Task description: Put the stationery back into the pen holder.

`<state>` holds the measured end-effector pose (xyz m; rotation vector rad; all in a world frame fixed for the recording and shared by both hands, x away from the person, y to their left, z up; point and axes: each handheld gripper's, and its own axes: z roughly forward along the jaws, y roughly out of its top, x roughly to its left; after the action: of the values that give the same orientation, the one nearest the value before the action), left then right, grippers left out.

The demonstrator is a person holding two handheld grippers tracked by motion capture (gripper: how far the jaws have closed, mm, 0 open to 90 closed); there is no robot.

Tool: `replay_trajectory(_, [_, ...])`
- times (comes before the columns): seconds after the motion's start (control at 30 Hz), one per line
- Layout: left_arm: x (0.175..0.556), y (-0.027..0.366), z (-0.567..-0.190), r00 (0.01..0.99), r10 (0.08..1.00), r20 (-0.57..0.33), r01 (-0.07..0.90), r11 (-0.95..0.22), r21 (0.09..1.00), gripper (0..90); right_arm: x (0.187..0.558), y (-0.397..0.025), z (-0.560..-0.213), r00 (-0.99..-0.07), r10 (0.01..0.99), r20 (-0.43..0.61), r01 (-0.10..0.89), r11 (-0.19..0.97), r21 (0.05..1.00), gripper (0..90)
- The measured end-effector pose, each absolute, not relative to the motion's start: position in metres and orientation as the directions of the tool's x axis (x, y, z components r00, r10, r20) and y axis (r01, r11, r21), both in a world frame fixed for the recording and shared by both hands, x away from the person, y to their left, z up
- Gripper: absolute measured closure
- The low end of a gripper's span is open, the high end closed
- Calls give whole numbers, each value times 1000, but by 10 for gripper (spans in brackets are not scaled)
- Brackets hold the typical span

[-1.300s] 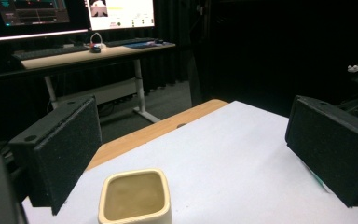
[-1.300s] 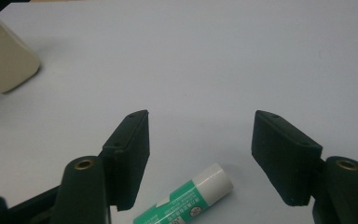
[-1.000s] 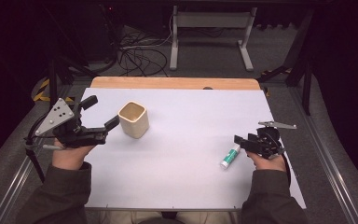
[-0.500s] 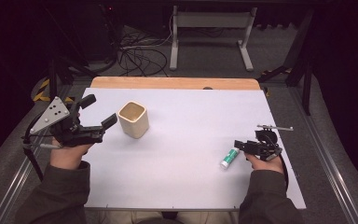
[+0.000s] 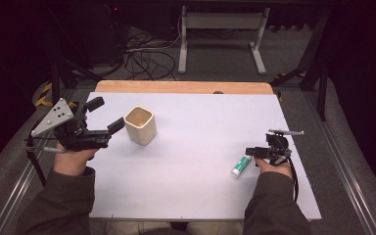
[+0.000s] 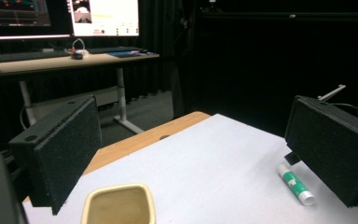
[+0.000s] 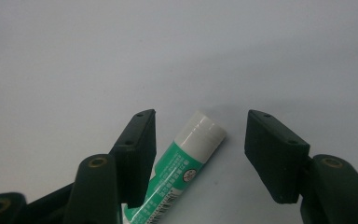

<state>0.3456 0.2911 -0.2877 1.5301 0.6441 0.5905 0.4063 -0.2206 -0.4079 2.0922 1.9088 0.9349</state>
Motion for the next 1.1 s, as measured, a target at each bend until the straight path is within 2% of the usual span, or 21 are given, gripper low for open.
replay_trajectory(0.17, [347,288,-285,720,694,-9,41,-30,999,42,409,-220,-410,51,935,352,859,-221,462,449])
replay_trajectory(0.53, [347,280,-283,744,668,-7,41,-35,999,42,418,-217,-419,121,920,372,880,-273,388,471])
replay_trajectory(1.1, [344,281,-280,750,661,-7,35,-30,999,43,426,-210,-429,162,912,376,899,-294,325,544])
